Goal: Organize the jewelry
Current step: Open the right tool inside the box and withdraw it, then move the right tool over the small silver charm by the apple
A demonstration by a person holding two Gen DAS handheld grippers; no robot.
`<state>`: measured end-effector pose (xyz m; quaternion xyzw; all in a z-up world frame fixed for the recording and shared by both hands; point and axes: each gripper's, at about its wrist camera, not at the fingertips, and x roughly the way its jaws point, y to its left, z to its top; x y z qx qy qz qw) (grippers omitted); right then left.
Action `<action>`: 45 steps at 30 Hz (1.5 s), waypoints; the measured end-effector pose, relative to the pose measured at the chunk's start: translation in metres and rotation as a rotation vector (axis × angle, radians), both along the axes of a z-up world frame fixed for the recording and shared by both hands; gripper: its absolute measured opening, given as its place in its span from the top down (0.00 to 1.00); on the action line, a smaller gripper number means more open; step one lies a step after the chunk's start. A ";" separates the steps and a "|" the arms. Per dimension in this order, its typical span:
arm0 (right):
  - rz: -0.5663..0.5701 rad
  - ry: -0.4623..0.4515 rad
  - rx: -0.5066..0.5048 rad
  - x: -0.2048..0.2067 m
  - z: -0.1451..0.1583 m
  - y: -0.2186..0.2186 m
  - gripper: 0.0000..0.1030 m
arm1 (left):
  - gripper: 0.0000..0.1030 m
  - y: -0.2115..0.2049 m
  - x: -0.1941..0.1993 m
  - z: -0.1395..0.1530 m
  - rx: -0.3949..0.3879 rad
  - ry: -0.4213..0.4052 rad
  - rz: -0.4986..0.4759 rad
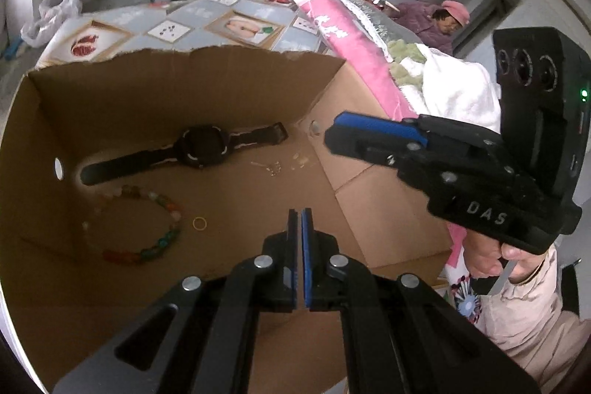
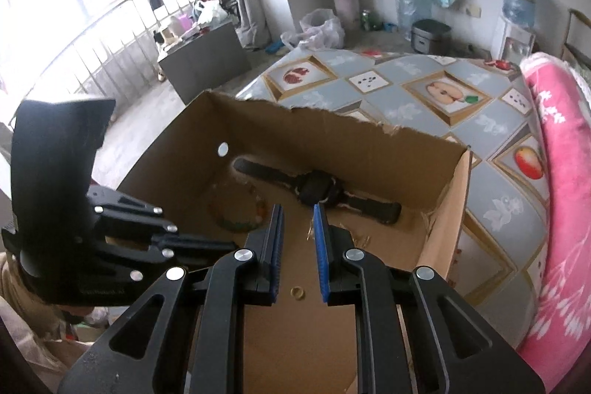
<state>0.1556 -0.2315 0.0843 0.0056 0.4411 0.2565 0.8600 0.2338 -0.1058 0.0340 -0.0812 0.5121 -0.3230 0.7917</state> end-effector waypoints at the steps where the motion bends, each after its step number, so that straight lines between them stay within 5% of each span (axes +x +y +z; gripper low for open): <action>1: -0.005 -0.001 0.011 0.000 0.000 -0.002 0.86 | 0.95 0.000 0.001 -0.001 -0.002 0.009 0.002; 3: -0.015 -0.001 0.024 0.002 0.000 -0.006 0.86 | 0.88 0.000 0.003 -0.003 -0.007 0.022 0.007; 14: -0.076 -0.037 0.073 -0.006 0.013 -0.032 0.83 | 0.87 0.008 0.002 0.005 -0.004 -0.026 0.049; 19: -0.108 -0.115 0.142 -0.040 0.036 -0.055 0.72 | 0.84 0.023 -0.024 0.033 -0.025 -0.161 0.054; 27: -0.110 -0.214 0.206 -0.133 0.052 -0.084 0.52 | 0.55 0.080 -0.096 0.068 -0.014 -0.354 0.079; 35: -0.108 -0.048 0.217 -0.174 -0.006 -0.056 0.47 | 0.33 0.111 -0.144 0.043 0.128 -0.305 0.127; 41: -0.157 0.091 0.109 -0.164 -0.065 -0.016 0.48 | 0.31 0.085 -0.151 -0.008 0.323 -0.216 0.109; 45: -0.159 0.093 0.035 -0.159 -0.082 0.004 0.52 | 0.31 0.077 -0.151 -0.035 0.339 -0.191 0.090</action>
